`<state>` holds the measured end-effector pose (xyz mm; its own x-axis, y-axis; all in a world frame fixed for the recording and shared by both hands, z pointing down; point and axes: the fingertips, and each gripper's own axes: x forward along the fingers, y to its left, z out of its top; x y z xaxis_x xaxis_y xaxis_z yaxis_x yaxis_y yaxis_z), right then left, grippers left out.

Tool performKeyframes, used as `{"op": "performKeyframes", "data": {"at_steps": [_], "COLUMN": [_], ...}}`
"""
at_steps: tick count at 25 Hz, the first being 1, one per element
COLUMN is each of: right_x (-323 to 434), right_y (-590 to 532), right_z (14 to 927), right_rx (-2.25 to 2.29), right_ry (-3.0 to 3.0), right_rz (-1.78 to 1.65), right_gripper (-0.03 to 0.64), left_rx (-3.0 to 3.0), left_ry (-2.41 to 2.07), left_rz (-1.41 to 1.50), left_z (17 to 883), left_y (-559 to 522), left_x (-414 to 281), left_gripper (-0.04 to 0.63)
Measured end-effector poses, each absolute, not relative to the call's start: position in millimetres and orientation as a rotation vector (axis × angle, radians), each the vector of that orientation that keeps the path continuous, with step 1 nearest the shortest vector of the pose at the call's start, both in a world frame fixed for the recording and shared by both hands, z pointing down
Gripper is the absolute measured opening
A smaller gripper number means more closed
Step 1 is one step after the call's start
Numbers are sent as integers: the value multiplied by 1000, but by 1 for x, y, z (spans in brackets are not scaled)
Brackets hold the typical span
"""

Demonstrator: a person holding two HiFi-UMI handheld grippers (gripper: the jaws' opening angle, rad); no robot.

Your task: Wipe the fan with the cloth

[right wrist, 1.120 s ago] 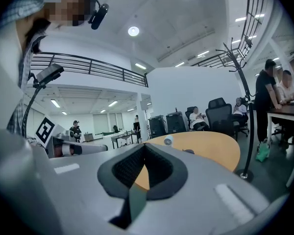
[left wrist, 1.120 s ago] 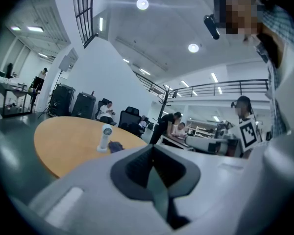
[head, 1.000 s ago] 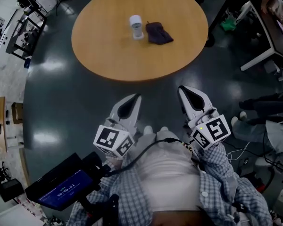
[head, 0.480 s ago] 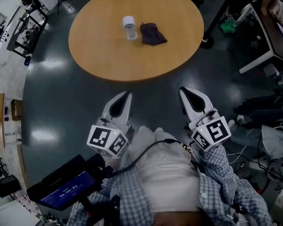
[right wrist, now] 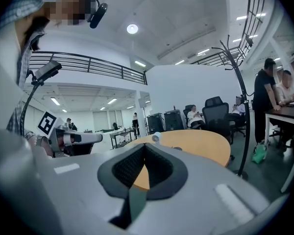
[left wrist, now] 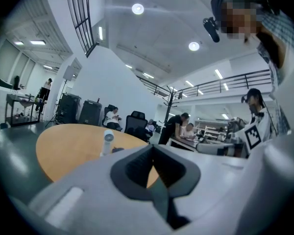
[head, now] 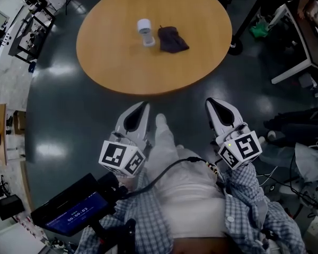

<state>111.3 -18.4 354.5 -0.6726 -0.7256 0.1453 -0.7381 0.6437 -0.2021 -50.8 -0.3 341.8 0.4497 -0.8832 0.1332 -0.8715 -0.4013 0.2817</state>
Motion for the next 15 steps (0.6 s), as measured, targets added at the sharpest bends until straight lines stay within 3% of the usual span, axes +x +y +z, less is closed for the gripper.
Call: {"op": "performKeyframes", "data": {"at_steps": [7, 15], "right_x": [85, 0], "right_y": [-48, -125], "right_z": [348, 336], "right_rx": [1256, 1244], "right_ry": [-2812, -2804], "right_rz": [344, 319], "right_gripper": [3, 3], "left_rx": [2423, 2503], "left_ry": [-1488, -1402], "left_rz": [-88, -37], "left_z": [347, 346], "left_y": [-32, -102], "left_x": [-76, -140], "left_gripper": [0, 0]}}
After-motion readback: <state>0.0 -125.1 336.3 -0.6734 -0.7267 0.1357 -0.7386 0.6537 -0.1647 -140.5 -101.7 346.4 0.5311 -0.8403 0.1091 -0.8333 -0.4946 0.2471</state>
